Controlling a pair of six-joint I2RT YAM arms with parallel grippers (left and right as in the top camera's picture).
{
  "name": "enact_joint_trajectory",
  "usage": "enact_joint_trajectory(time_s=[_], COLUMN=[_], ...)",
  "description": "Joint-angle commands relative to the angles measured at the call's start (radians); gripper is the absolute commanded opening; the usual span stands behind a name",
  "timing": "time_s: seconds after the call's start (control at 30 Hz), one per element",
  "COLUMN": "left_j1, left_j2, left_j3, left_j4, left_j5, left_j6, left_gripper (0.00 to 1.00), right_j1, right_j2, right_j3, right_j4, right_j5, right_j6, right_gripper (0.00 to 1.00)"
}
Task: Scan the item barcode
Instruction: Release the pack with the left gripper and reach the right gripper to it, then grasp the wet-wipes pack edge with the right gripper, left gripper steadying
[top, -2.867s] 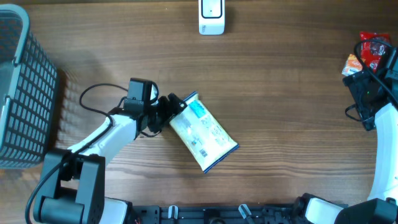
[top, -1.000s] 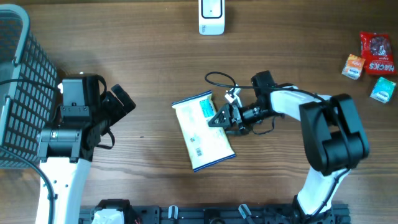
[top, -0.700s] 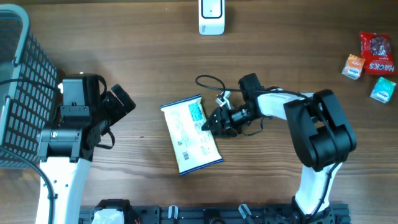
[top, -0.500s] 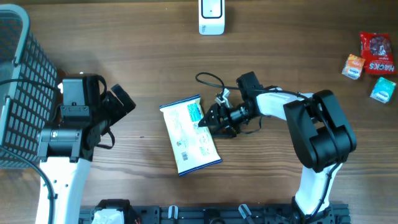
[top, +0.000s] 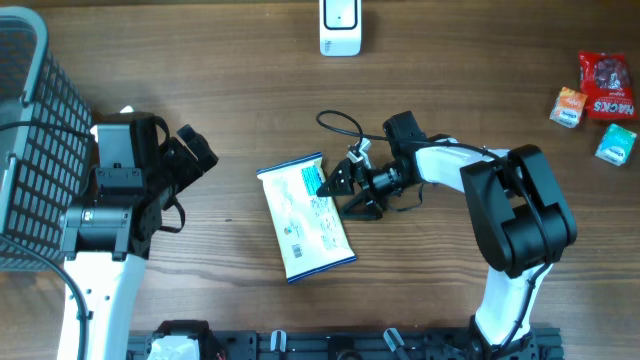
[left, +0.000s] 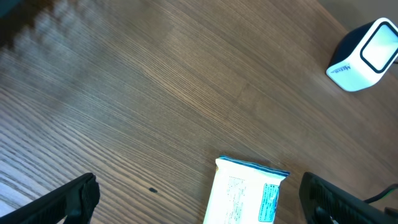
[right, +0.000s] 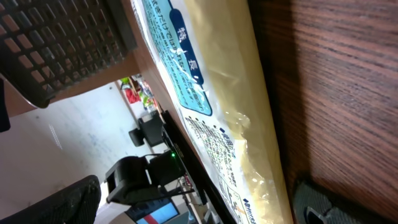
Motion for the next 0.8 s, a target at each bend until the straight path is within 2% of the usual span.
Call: enact_joint_trajectory(time_s=[0.0,0.03,0.07,0.13,0.2,0.3,0.37,0.6,0.77], left_j1=[0.007,0.007,0.007,0.007,0.007,0.006,0.006,-0.069,-0.139], left_j2=[0.019,0.034,0.052,0.127,0.188,0.318,0.403,0.576,0.631], left_j3=[-0.010,-0.026,-0.049,-0.153,-0.228,-0.330,-0.362,-0.367,-0.367], left_j4=[-0.008,-0.026,-0.039,-0.022,0.035,0.161,0.212,0.312,0.396], left_j5=[0.009,0.009,0.018,0.084,0.183,0.410,0.480,0.499,0.502], left_j6=[-0.002,-0.002,-0.002,-0.002,0.003,0.056,0.058,0.049,-0.011], left_gripper=[0.69,0.58,0.35,0.10,0.04,0.04,0.04,0.04,0.04], right_j1=[-0.016,-0.016,-0.016,-0.016,-0.016,-0.016,-0.016,-0.016,-0.016], right_j2=[0.061,0.061,0.061,0.061,0.061,0.061,0.061,0.061,0.061], right_j3=[-0.027,-0.027,-0.027,-0.027,-0.027,-0.027,-0.027,-0.027,-0.027], right_j4=[0.006,0.010,0.011,0.010,0.010,0.010,0.010,0.011,0.009], right_j5=[0.254,0.253,0.254,0.254,0.254,0.254,0.254,0.254,0.254], right_j6=[-0.047,-0.047,-0.045,-0.044,-0.044,-0.044,-0.044,-0.044,-0.044], right_gripper=[1.00,1.00,1.00,1.00,1.00,1.00,1.00,1.00,1.00])
